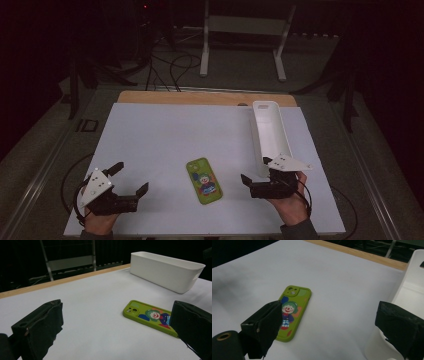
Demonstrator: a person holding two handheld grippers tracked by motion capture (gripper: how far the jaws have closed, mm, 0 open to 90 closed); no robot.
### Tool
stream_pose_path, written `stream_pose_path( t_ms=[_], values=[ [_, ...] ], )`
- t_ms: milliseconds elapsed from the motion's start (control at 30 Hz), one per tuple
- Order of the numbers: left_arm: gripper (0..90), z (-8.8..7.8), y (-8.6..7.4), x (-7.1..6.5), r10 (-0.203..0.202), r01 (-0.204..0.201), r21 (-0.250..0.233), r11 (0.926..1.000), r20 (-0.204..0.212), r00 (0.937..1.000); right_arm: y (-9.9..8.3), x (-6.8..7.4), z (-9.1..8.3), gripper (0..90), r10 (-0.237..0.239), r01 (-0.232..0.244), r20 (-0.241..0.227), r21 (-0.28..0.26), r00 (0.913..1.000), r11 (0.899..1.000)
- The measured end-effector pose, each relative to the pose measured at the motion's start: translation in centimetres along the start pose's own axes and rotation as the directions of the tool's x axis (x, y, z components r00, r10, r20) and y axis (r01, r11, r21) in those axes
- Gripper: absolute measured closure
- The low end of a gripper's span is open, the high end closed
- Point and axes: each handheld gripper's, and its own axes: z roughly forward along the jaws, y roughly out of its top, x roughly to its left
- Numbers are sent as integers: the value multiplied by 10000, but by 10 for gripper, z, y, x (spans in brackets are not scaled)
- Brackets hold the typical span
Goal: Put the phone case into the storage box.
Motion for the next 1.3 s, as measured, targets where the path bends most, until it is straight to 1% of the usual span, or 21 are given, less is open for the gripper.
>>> stream_pose_path(
  t_ms=[133, 300, 367, 500, 700, 1000, 1133, 1300],
  values=[
    [0, 0, 0, 1, -11, 11, -9, 10000, -29, 10000, 3, 2, 3, 74, 20, -20, -49, 90, 10000, 10000],
    [0, -1, 0, 1, -9, 10, 18, 10000, -96, 10000, 8, 9, 11, 74, -2, 9, -172, 372, 9999, 9993],
    [0, -1, 0, 1, 0, 1, 23, 10000, -114, 9999, 9, 11, 13, 74, 3, 5, -196, 406, 9998, 9992],
    [0, -1, 0, 2, 5, -4, 30, 10000, -146, 9999, 13, 16, 18, 74, -48, 61, -253, 494, 9997, 9988],
    [0, 0, 0, 2, 26, -25, 79, 10000, -170, 9999, 18, 24, 29, 74, -245, 264, -337, 570, 9991, 9980],
    [0, -1, 0, 2, 34, -33, 60, 10000, -231, 9997, 20, 34, 48, 75, -108, 144, -408, 870, 9991, 9961],
    [0, -2, 1, 3, 11, -11, 25, 10000, -273, 9996, 20, 38, 54, 75, -156, 200, -444, 1001, 9989, 9948],
    [0, -2, 1, 3, 0, 0, -2, 10000, -287, 9996, 20, 42, 62, 75, -97, 150, -461, 1152, 9989, 9932]
  ],
)
